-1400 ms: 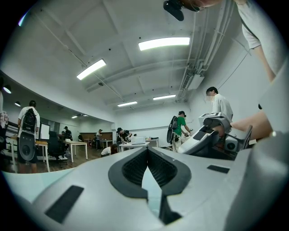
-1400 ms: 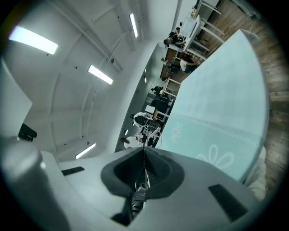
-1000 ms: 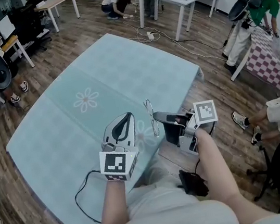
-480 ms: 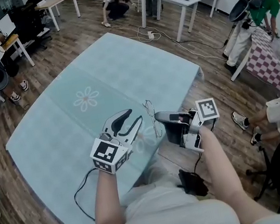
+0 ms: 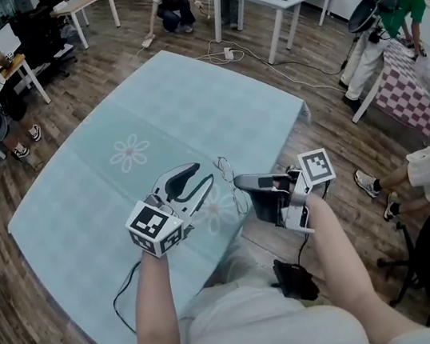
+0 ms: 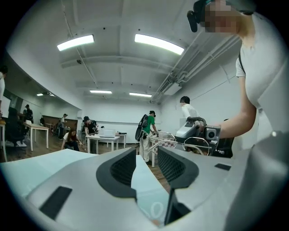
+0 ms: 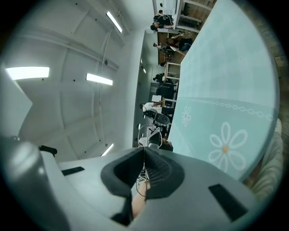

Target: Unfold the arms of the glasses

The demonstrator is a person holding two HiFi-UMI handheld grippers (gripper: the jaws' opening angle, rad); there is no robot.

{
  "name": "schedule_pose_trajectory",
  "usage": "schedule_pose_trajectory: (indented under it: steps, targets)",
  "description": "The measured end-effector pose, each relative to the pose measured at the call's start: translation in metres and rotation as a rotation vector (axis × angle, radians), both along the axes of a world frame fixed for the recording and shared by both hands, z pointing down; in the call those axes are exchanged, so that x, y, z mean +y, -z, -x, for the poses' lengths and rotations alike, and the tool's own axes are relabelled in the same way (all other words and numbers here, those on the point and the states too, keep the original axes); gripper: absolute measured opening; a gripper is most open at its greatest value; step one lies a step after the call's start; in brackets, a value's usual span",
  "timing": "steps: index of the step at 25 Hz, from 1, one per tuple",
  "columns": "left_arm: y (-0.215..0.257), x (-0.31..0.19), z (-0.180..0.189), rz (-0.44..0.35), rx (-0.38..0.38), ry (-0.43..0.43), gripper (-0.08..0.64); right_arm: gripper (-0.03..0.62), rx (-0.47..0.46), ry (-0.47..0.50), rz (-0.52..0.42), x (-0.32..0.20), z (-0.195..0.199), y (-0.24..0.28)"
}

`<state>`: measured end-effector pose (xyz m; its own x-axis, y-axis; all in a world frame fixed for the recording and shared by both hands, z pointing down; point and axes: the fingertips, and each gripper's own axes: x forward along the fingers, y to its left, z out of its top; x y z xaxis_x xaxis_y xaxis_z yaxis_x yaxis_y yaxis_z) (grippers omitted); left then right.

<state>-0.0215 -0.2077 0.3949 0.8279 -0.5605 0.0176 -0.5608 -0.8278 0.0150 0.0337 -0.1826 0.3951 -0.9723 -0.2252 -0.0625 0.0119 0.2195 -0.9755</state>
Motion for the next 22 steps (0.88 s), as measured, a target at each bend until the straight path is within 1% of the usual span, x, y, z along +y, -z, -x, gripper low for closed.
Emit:
schedule_pose_trajectory:
  steps: [4, 6, 8, 12, 14, 17, 22]
  targets:
    - [-0.0079, 0.0010, -0.0022, 0.050, 0.030, -0.054, 0.156, 0.011, -0.002, 0.023, -0.003, 0.0043, 0.0006, -0.0010]
    - [-0.0091, 0.0001, -0.0029, 0.088, 0.069, -0.086, 0.158, 0.011, -0.007, 0.025, 0.001, 0.0038, 0.0008, -0.0012]
    - [-0.0065, -0.0016, -0.0032, 0.131, 0.146, -0.114, 0.157, 0.011, -0.017, 0.025, 0.006, 0.0028, 0.0007, -0.0011]
    - [-0.0016, -0.0030, -0.0002, 0.225, 0.346, -0.165, 0.156, 0.011, -0.035, 0.029, 0.011, 0.0048, 0.0027, -0.0012]
    - [-0.0041, -0.0039, 0.0001, 0.269, 0.415, -0.182, 0.156, 0.011, -0.038, 0.033, 0.012, 0.0055, 0.0029, -0.0010]
    - [-0.0075, -0.0071, -0.0023, 0.317, 0.477, -0.200, 0.156, 0.011, -0.041, 0.040, 0.013, 0.0041, 0.0028, 0.0003]
    - [-0.0026, -0.0078, -0.0034, 0.339, 0.567, -0.245, 0.149, 0.011, -0.048, 0.060, 0.014, 0.0079, 0.0047, -0.0003]
